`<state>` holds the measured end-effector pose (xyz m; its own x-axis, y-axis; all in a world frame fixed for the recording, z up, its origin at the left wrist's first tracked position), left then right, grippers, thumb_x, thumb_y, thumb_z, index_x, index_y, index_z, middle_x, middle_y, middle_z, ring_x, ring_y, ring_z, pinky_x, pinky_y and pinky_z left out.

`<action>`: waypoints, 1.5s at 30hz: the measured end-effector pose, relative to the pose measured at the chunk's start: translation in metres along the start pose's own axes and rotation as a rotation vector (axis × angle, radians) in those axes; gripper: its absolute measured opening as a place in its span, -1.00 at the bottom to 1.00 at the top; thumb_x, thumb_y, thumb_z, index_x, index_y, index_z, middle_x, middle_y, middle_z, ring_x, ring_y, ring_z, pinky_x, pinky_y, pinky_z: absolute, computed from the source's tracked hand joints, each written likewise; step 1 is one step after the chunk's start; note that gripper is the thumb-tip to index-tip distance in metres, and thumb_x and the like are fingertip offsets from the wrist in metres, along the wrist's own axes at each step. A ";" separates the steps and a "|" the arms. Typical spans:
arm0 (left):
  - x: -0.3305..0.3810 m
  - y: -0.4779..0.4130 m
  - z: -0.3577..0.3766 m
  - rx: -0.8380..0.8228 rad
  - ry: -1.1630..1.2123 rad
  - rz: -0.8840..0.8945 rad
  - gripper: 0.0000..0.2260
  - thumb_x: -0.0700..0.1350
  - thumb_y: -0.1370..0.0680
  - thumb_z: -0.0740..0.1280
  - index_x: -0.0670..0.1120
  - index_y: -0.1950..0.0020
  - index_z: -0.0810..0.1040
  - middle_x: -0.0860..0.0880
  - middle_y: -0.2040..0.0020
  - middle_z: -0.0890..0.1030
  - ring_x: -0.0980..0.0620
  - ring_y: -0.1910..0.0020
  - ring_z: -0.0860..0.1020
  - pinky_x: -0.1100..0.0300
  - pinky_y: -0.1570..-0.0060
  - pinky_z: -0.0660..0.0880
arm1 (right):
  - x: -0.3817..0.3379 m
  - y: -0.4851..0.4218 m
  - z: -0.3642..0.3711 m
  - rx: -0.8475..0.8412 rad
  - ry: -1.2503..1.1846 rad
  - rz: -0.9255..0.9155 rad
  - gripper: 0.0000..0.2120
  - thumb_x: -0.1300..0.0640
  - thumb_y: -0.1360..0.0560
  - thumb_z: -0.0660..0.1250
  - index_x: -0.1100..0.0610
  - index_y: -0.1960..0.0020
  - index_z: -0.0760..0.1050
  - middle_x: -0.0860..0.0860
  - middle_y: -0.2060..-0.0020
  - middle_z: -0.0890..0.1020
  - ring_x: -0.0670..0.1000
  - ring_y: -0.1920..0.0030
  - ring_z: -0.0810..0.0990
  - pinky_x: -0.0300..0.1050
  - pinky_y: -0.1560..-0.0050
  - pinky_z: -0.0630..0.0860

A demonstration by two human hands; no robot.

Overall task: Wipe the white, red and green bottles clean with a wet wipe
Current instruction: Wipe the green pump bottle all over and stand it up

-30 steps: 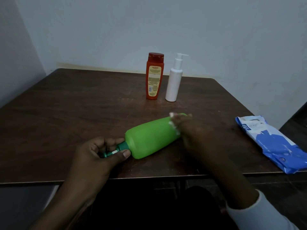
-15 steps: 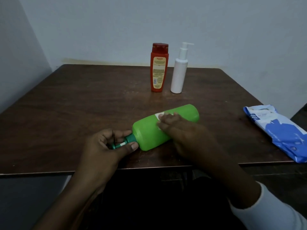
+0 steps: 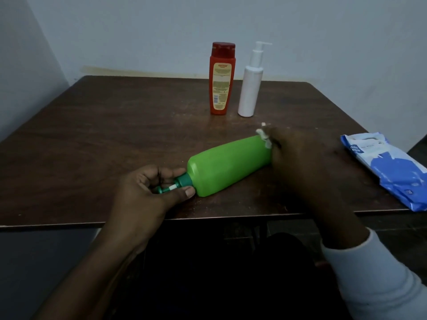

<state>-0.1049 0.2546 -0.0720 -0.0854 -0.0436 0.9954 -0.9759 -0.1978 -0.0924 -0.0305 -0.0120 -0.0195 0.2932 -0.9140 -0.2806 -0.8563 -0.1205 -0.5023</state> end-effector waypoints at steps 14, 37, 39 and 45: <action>-0.001 0.001 0.001 -0.008 0.016 0.029 -0.75 -0.37 -0.30 0.61 -0.14 0.11 0.69 -0.02 0.01 0.78 0.04 0.05 0.72 0.22 0.03 0.64 | -0.036 0.015 0.010 -0.019 -0.037 -0.029 -0.57 0.41 -0.49 0.23 0.26 -0.35 0.45 0.22 -0.29 0.52 0.21 -0.31 0.48 -0.07 -0.36 0.29; 0.002 0.011 0.004 0.050 -0.237 0.227 -0.64 -0.40 -0.39 0.56 -0.04 -0.07 0.70 0.10 0.03 0.75 0.21 0.05 0.68 0.35 0.04 0.57 | -0.084 0.030 0.028 -0.220 -0.122 -0.442 -0.45 0.38 -0.44 0.19 0.18 -0.43 0.35 0.11 -0.42 0.39 0.05 -0.45 0.32 0.04 -0.48 0.22; 0.004 0.013 0.004 0.089 -0.287 0.277 -0.64 -0.36 -0.40 0.58 0.00 -0.08 0.69 0.13 0.01 0.73 0.23 0.01 0.67 0.34 -0.01 0.58 | -0.048 0.015 0.023 -0.139 -0.142 -0.234 -0.44 0.44 -0.45 0.24 0.15 -0.42 0.39 0.10 -0.38 0.44 0.06 -0.41 0.38 0.06 -0.44 0.30; 0.023 0.036 0.015 0.206 -0.476 0.587 -0.64 -0.38 -0.43 0.55 -0.08 -0.14 0.64 0.09 -0.08 0.63 0.29 -0.12 0.58 0.49 -0.13 0.41 | -0.011 -0.002 -0.003 -0.087 -0.067 0.027 -0.59 0.33 -0.56 0.22 0.23 -0.40 0.40 0.19 -0.37 0.44 0.14 -0.39 0.41 -0.25 -0.39 0.15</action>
<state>-0.1384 0.2317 -0.0527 -0.4352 -0.6036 0.6681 -0.7366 -0.1879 -0.6497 -0.0336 -0.0028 -0.0130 0.2947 -0.8896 -0.3490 -0.8970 -0.1316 -0.4220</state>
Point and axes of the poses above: each hand's wrist, its own y-axis away from the middle knuckle, its own z-axis out of the palm, x = y × z, the point moved 6 cm from there along -y, towards the middle knuckle
